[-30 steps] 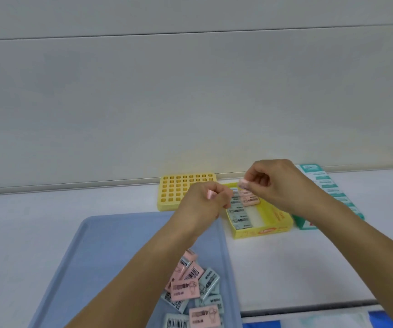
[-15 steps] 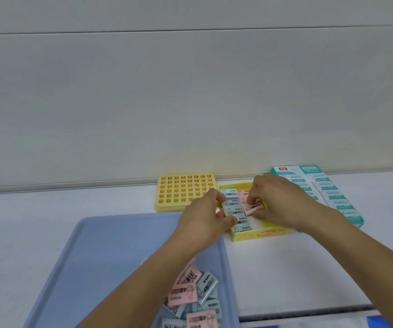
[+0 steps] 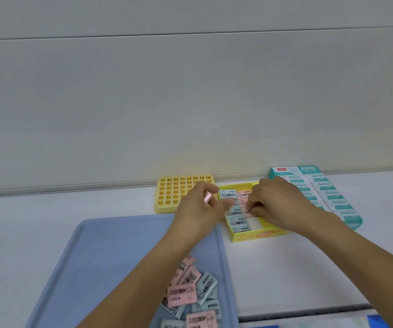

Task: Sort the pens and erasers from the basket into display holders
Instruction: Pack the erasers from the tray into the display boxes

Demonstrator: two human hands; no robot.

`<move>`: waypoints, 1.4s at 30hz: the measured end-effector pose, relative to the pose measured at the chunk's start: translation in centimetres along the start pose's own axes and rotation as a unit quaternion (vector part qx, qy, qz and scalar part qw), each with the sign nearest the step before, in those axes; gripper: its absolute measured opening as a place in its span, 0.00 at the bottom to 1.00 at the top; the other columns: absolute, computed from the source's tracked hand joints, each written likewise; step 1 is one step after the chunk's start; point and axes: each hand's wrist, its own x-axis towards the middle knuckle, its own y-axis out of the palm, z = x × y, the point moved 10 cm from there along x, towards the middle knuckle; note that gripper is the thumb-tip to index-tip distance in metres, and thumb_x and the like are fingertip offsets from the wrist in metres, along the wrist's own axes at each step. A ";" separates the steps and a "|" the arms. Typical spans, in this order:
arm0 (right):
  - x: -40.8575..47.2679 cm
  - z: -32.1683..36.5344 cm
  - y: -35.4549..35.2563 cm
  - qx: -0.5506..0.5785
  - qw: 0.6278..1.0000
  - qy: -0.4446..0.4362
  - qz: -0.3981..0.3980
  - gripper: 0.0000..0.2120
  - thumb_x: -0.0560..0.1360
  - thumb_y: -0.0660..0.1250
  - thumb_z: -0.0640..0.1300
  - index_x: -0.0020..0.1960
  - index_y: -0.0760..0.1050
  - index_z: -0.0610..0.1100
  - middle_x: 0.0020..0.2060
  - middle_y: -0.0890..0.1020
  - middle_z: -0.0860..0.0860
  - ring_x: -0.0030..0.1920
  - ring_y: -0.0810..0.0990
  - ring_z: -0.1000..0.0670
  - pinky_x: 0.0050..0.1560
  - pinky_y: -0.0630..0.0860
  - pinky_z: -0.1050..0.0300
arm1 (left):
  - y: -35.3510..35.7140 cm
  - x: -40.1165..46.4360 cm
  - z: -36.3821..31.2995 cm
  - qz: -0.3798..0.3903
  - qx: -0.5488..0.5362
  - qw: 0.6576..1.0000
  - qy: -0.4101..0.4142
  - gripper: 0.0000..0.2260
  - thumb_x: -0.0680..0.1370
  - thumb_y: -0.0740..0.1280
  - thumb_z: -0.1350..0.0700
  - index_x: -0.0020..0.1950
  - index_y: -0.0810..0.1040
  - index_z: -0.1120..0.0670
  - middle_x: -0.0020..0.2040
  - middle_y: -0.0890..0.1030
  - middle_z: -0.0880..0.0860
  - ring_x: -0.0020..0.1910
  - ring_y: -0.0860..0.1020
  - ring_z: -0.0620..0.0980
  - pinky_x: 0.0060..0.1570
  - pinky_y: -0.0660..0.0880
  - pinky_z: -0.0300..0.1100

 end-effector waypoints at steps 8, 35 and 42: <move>-1.1 2.5 -3.3 0.431 0.891 0.033 -0.143 0.08 0.67 0.73 0.60 0.44 0.80 0.60 0.35 0.80 0.56 0.35 0.75 0.57 0.39 0.74 0.57 | 2.2 -1.7 -1.0 0.068 -0.598 0.783 -0.156 0.30 0.79 0.58 0.37 0.63 0.70 0.63 0.56 0.77 0.62 0.57 0.79 0.59 0.57 0.77 0.52; -2.9 1.3 -4.1 0.674 0.712 0.076 -0.181 0.03 0.76 0.68 0.37 0.46 0.80 0.41 0.33 0.84 0.44 0.31 0.80 0.49 0.32 0.78 0.59 | -0.9 -1.7 -2.2 0.000 -0.354 0.935 0.008 0.08 0.77 0.70 0.63 0.55 0.78 0.59 0.40 0.85 0.59 0.37 0.84 0.51 0.37 0.80 0.39; -3.3 2.4 -5.1 0.544 0.814 0.055 -0.198 0.13 0.69 0.77 0.40 0.50 0.80 0.54 0.35 0.81 0.52 0.35 0.78 0.52 0.37 0.78 0.61 | 0.9 -2.4 -3.9 0.102 -0.372 0.922 0.037 0.13 0.80 0.64 0.52 0.54 0.83 0.58 0.52 0.85 0.60 0.53 0.83 0.55 0.52 0.80 0.43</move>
